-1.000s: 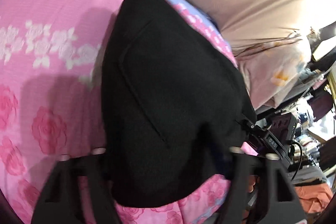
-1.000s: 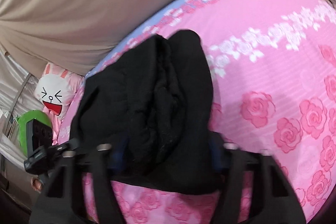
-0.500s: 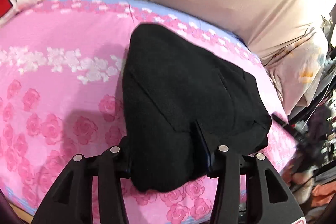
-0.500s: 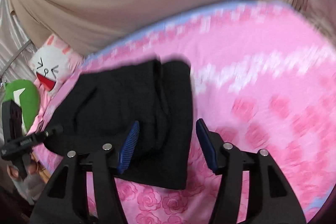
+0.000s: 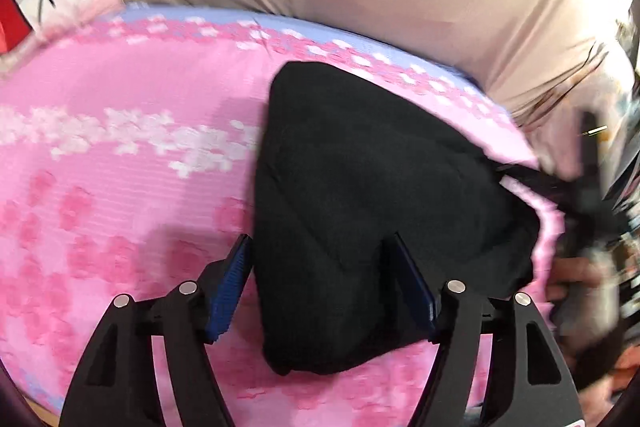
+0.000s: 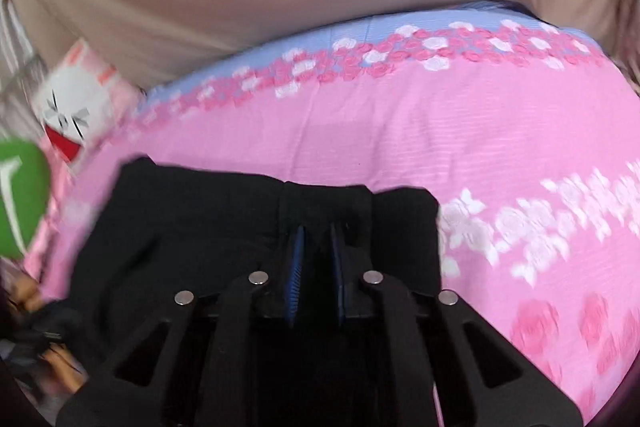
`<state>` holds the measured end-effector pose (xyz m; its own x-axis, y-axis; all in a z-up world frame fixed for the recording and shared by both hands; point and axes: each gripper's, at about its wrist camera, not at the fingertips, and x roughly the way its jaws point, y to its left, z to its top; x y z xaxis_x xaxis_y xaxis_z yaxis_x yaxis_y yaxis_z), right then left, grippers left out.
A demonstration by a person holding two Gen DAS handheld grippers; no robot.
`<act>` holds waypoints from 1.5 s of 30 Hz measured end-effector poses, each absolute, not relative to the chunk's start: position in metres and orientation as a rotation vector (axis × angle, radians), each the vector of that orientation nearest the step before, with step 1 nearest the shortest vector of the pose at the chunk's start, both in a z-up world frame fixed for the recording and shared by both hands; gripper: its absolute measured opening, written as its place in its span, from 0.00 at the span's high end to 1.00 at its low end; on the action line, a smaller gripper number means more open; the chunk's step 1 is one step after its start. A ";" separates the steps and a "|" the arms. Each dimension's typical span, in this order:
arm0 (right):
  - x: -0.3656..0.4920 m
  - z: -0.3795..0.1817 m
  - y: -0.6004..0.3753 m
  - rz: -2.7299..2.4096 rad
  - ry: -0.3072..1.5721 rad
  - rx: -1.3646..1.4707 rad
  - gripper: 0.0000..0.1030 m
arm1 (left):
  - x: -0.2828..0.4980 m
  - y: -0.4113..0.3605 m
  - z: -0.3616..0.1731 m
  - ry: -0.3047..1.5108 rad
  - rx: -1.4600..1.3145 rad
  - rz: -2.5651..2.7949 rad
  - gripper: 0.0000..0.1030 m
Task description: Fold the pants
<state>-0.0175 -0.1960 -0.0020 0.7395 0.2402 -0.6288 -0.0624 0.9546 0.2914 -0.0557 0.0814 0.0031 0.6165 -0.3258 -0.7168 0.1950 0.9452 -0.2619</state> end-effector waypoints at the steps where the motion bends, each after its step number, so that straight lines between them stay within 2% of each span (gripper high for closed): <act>1: -0.030 0.005 -0.194 0.186 0.697 0.250 0.86 | -0.057 0.081 0.003 0.849 -0.143 -0.283 0.30; 5: -0.075 -0.005 -0.201 0.117 0.723 0.195 0.83 | -0.066 0.079 0.011 0.814 -0.123 -0.243 0.30; 9: -0.120 -0.013 -0.232 0.140 0.688 0.362 0.81 | -0.089 0.079 0.040 0.709 -0.104 -0.247 0.29; 11: -0.127 -0.010 -0.230 0.163 0.673 0.364 0.72 | -0.092 0.073 0.049 0.683 -0.104 -0.275 0.24; 12: -0.128 -0.010 -0.228 0.173 0.668 0.354 0.70 | -0.090 0.067 0.050 0.688 -0.108 -0.302 0.24; 15: -0.123 -0.015 -0.215 0.218 0.671 0.333 0.73 | -0.083 0.045 0.042 0.731 -0.091 -0.334 0.24; 18: -0.100 -0.053 -0.205 0.174 0.780 0.245 0.77 | -0.076 0.024 0.022 0.788 -0.038 -0.315 0.24; 21: -0.107 -0.048 -0.209 0.188 0.754 0.281 0.76 | -0.077 0.009 0.011 0.773 0.066 -0.246 0.23; 29: -0.127 0.000 -0.204 0.177 0.624 0.264 0.63 | -0.076 0.006 0.010 0.778 0.080 -0.207 0.19; 32: -0.107 -0.012 -0.195 0.180 0.657 0.222 0.54 | -0.077 0.005 0.011 0.778 0.086 -0.195 0.17; 35: -0.079 -0.052 -0.200 0.132 0.774 0.206 0.52 | -0.077 0.005 0.009 0.785 0.083 -0.192 0.15; 37: -0.084 -0.042 -0.203 0.146 0.758 0.269 0.52 | -0.077 0.005 0.008 0.785 0.095 -0.185 0.15; 41: -0.091 -0.001 -0.189 0.199 0.650 0.215 0.52 | -0.075 0.006 0.008 0.791 0.082 -0.184 0.12; 43: -0.082 -0.003 -0.181 0.208 0.646 0.171 0.52 | -0.073 0.005 0.007 0.791 0.078 -0.178 0.11; 45: -0.056 -0.032 -0.178 0.192 0.732 0.133 0.52 | -0.072 0.006 0.007 0.790 0.079 -0.180 0.11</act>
<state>-0.0562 -0.1779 -0.0318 0.7276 0.2201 -0.6497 -0.1276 0.9740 0.1870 -0.0723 0.0059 0.0068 0.6894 -0.1312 -0.7124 0.1902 0.9817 0.0032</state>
